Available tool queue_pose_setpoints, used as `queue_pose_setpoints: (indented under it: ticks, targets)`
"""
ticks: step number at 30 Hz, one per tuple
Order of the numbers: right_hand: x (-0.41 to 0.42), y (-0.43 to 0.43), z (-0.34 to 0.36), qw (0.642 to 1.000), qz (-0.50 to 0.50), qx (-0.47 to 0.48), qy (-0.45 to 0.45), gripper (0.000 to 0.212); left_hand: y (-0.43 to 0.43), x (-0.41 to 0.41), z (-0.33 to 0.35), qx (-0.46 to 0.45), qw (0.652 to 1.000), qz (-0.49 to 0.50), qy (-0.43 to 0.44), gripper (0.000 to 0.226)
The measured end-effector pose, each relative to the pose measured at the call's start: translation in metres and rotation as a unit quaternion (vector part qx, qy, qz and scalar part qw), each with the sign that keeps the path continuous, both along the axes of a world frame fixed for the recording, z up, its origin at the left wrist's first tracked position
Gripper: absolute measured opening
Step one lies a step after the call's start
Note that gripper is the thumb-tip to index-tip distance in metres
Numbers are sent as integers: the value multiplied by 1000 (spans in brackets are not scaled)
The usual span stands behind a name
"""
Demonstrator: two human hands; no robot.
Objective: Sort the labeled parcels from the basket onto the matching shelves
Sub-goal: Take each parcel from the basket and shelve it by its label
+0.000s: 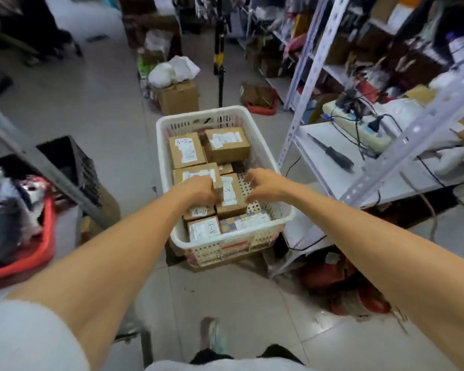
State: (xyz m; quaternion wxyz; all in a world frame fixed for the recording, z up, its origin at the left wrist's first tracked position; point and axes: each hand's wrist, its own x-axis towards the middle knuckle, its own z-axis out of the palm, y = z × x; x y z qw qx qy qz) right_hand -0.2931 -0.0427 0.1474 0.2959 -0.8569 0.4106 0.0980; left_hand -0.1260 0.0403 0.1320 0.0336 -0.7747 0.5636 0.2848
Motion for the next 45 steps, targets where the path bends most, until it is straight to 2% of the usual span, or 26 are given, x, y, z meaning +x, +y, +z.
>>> queue_pose_setpoints:
  ticks: [12,17,24,28,32,34,38,40,43,45]
  targets:
    - [84,-61,-50,996,57,59,39,61,-39,74,-37,15,994,90,52,39]
    - [123,-106,-89,991,93,74,60,57,-59,101,-67,67,990,116,46,38]
    - [173,-170,-155,986,89,120,74,61,-97,122,-125,118,975,168,80,18]
    - [192,-198,-205,989,72,102,81,61,-109,122,-174,134,964,200,112,20]
    - [209,-212,-250,993,55,65,78,74,-112,117,-220,139,939,265,172,17]
    - [215,-214,-269,993,86,37,77,73,-111,117,-237,142,921,305,198,23]
    - [208,-212,-293,982,170,-71,45,77,-109,121,-260,130,886,373,243,16]
    - [199,-210,-298,982,154,-72,78,69,-106,122,-266,92,843,434,303,33]
    - [175,-211,-307,981,79,48,170,57,-104,121,-277,52,790,501,351,63]
    - [158,-203,-310,975,51,141,164,55,-103,121,-285,60,771,505,384,93]
